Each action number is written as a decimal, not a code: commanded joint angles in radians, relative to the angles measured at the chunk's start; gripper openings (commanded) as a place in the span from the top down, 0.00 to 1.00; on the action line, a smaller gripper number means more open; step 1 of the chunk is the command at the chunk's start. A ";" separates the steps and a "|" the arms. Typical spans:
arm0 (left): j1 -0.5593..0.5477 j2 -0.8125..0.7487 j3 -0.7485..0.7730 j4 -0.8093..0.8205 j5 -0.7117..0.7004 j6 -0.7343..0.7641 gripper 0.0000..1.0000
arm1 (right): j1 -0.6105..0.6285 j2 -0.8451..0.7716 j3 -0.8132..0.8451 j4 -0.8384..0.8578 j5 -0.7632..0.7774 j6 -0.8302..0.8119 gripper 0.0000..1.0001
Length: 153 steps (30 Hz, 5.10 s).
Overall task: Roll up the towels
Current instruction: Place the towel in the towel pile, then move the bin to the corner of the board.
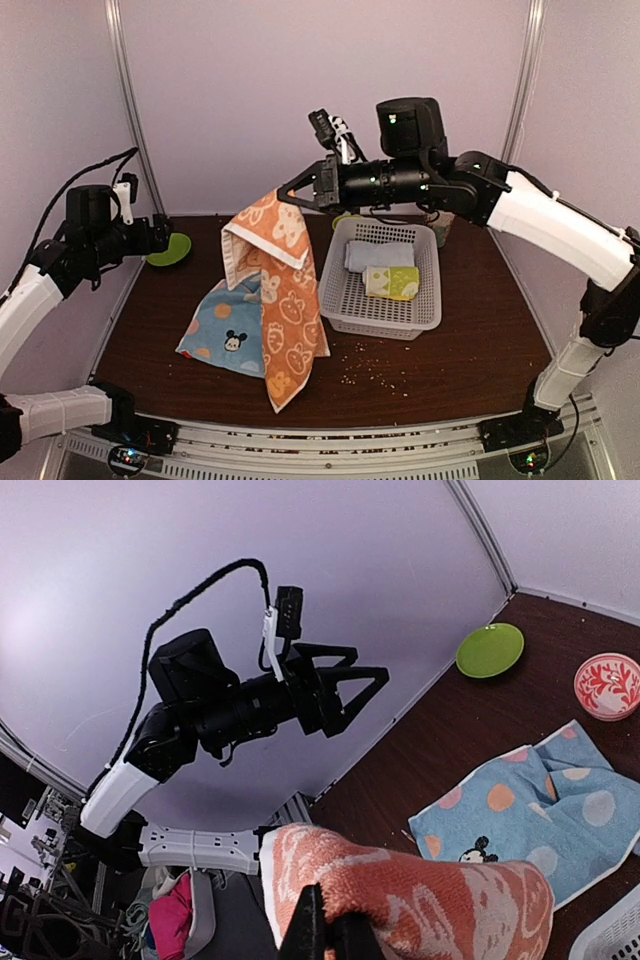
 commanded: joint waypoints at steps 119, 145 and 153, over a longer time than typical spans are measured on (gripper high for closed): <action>-0.013 0.090 0.020 0.007 0.149 -0.041 0.04 | -0.393 0.165 -0.450 -0.325 0.631 0.058 0.53; -0.013 0.108 0.022 0.004 0.149 -0.044 0.04 | -0.631 -0.062 -0.744 -0.257 0.655 -0.047 1.00; -0.013 0.114 0.021 0.004 0.143 -0.041 0.04 | -0.667 0.068 -0.575 -0.275 0.651 -0.096 1.00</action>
